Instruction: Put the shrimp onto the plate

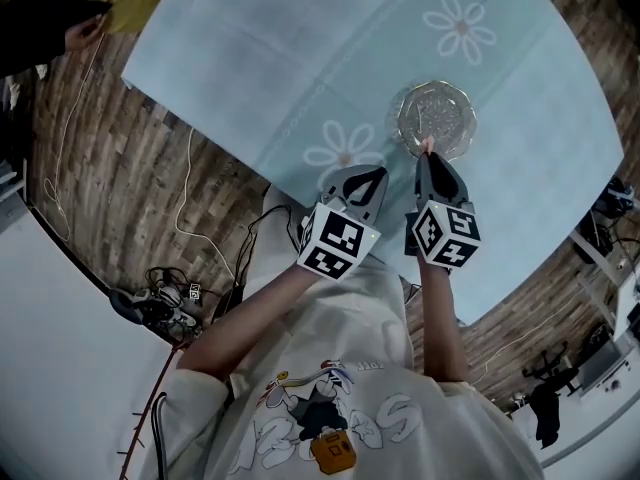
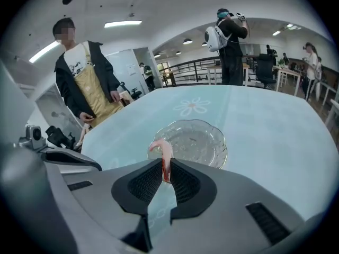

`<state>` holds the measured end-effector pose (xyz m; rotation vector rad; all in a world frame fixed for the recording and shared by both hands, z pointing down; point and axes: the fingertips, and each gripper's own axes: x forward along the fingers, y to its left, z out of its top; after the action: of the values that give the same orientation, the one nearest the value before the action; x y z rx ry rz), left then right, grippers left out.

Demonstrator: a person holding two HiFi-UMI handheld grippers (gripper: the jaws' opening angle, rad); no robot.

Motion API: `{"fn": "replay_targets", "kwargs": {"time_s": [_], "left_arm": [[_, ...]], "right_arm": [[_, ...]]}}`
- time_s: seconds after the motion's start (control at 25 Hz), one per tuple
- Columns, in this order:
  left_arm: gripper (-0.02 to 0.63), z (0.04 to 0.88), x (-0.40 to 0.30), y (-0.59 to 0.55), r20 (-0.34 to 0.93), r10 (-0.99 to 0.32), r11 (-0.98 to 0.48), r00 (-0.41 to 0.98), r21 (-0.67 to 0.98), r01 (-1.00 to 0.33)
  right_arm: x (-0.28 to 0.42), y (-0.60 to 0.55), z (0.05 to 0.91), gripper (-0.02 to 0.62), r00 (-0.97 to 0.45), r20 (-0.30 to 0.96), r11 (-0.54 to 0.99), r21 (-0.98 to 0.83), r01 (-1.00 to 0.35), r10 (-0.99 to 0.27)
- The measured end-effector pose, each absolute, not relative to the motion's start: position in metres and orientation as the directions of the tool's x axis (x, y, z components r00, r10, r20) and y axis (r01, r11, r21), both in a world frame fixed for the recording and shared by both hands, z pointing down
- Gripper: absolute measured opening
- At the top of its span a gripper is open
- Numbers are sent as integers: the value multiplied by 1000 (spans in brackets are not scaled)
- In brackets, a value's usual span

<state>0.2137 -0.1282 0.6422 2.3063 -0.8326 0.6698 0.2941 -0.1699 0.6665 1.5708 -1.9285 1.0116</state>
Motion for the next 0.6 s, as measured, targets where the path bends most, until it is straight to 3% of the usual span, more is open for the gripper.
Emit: {"fn": "replay_targets", "kwargs": {"time_s": [0.6], "left_arm": [[8,654,211,-133,633,-385,-598,671,383,-704]], "right_arm": [[297,-171,679,66,-239,778,93,-228,-969,-581]]}}
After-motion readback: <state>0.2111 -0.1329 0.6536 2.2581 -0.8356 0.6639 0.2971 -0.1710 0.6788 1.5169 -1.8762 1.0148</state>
